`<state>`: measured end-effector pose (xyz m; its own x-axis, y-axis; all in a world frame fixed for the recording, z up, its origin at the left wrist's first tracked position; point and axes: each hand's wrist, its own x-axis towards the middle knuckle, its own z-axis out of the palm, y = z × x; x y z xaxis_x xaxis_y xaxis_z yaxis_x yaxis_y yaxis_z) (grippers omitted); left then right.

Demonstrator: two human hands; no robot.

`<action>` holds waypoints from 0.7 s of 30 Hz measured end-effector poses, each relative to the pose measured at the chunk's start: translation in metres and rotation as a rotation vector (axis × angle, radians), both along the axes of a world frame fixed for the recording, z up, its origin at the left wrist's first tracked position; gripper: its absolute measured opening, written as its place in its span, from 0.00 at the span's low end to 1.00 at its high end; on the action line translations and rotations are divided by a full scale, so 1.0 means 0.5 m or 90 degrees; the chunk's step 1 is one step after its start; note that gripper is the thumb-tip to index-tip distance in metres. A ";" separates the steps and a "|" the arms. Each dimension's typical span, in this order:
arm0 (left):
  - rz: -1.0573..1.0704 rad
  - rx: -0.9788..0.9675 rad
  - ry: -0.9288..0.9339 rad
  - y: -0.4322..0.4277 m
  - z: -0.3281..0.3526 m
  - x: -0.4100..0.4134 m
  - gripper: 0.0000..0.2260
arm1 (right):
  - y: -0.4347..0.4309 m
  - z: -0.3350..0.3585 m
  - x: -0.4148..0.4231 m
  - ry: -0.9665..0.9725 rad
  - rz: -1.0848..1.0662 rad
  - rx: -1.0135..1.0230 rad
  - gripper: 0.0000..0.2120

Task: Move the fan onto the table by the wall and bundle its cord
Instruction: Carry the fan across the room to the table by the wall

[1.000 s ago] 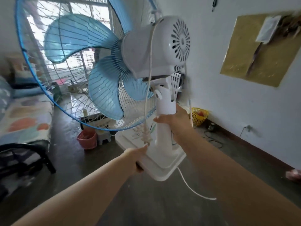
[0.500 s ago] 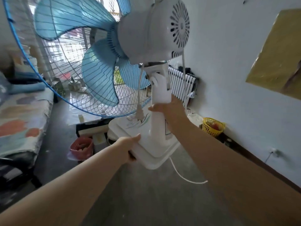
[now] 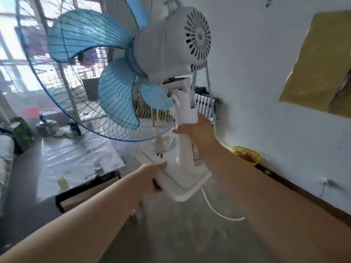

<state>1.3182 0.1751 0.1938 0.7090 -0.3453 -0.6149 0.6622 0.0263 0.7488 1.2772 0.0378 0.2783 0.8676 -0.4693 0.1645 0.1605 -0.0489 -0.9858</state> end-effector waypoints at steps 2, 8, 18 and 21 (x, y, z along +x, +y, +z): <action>-0.010 -0.009 0.002 -0.026 -0.002 0.085 0.22 | -0.016 0.013 0.071 0.002 -0.024 -0.009 0.25; -0.035 -0.035 -0.013 -0.118 -0.030 0.287 0.18 | -0.092 0.004 0.261 0.021 -0.044 -0.058 0.21; -0.029 -0.036 0.031 -0.333 -0.061 0.627 0.17 | -0.295 -0.026 0.619 0.015 -0.023 -0.111 0.20; -0.008 -0.046 0.043 -0.420 -0.053 0.753 0.19 | -0.381 -0.004 0.752 0.020 0.001 -0.114 0.19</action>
